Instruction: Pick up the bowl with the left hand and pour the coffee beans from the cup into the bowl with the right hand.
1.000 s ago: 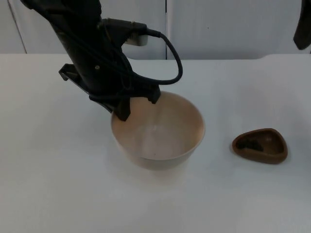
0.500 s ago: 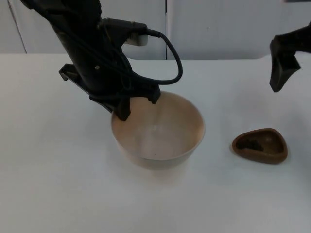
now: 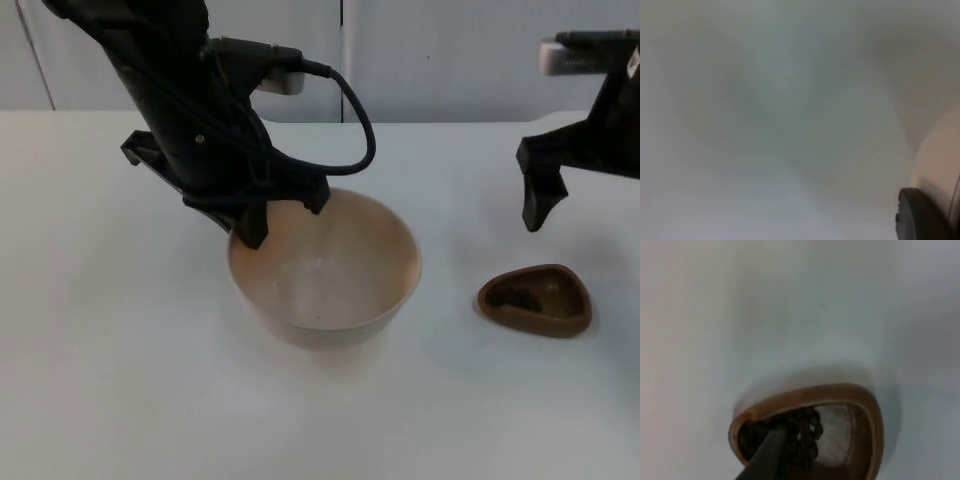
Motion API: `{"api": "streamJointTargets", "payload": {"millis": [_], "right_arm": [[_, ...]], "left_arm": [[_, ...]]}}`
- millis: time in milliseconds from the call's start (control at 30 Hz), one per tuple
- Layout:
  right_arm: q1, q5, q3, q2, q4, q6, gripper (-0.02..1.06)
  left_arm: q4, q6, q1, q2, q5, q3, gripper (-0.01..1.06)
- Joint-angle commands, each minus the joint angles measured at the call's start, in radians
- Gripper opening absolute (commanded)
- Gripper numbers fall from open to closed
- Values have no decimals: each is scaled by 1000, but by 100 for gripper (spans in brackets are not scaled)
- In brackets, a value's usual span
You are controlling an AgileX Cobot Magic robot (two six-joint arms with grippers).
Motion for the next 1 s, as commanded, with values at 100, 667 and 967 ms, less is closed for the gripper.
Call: {"api": "streamJointTargets", "payload": {"millis": [100, 667, 967], "right_arm": [[2, -24, -3, 42, -26, 84, 104], [2, -20, -3, 126, -30, 95, 104], [-10, -29, 31, 128, -26, 61, 99]], "left_arm": [[0, 1, -5, -5, -18, 0, 0], [6, 1, -5, -5, -16, 0, 0], [12, 1, -5, -5, -14, 0, 0]]}}
